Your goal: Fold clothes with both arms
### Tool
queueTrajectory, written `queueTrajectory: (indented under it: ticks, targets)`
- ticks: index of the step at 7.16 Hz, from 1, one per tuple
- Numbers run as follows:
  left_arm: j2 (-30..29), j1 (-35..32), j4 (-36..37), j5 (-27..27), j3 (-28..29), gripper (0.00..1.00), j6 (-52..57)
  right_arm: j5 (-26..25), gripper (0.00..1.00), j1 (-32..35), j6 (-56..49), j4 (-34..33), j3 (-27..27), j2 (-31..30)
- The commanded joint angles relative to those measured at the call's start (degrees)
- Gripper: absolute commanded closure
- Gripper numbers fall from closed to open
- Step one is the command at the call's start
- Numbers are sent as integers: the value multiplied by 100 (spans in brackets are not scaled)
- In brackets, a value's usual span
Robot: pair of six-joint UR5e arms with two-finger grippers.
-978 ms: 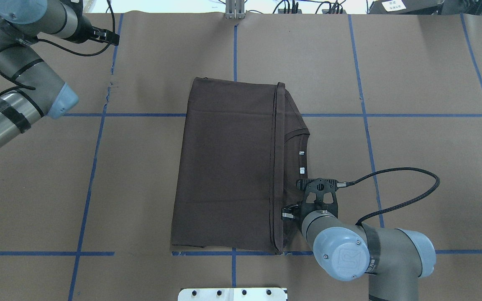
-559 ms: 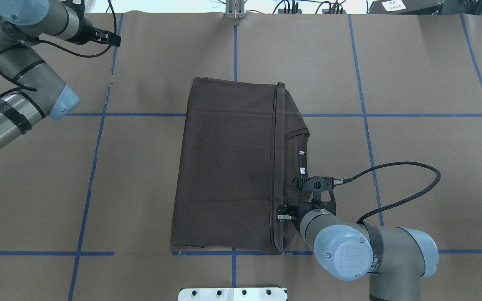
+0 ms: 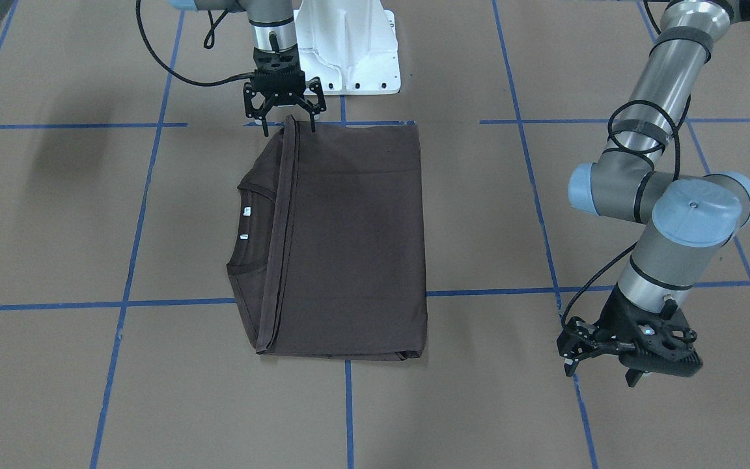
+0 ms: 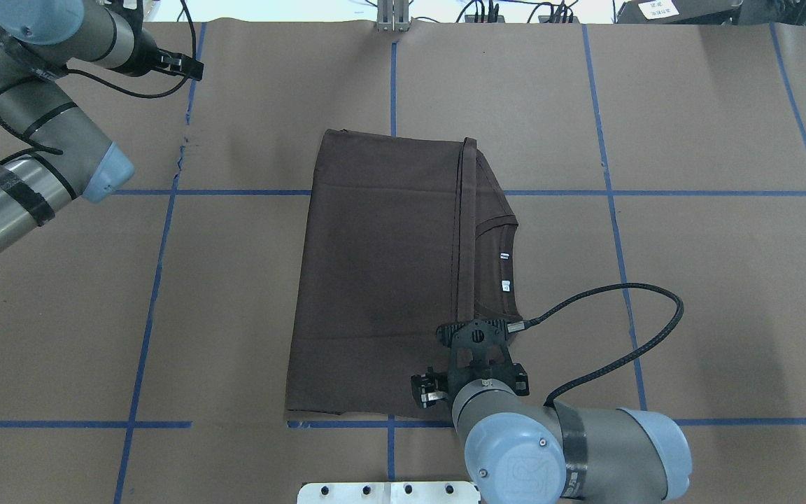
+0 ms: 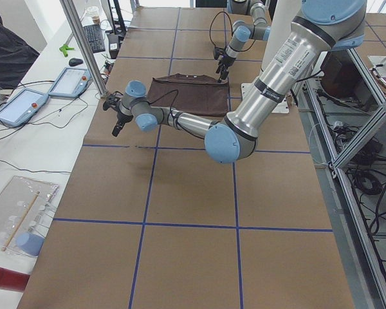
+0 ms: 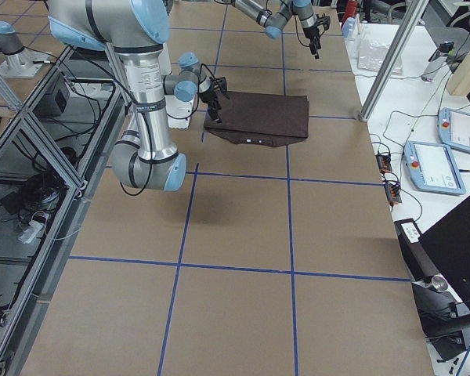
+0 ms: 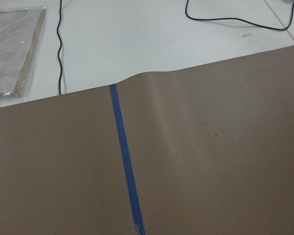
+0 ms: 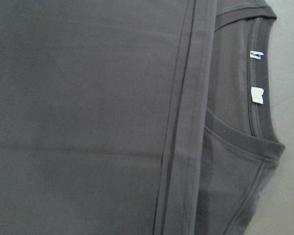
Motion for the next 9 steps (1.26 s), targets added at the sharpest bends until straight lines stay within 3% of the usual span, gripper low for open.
queueTrajectory:
  ticks: [1, 5, 7, 8, 9]
  targets:
    - [12, 14, -7, 0, 0, 0, -9, -260, 35, -375, 7, -334, -48, -43]
    - [12, 32, -7, 0, 0, 0, -26, -242, 55, -517, -2, -450, -49, -61]
    - [12, 32, -7, 0, 0, 0, -26, -251, 93, -499, -2, -450, -49, -52]
    - [12, 32, -7, 0, 0, 0, -26, -251, 100, -482, -2, -450, -49, -52]
    - [12, 40, -7, 0, 0, 0, -26, -260, 100, -473, -2, -450, -49, -43]
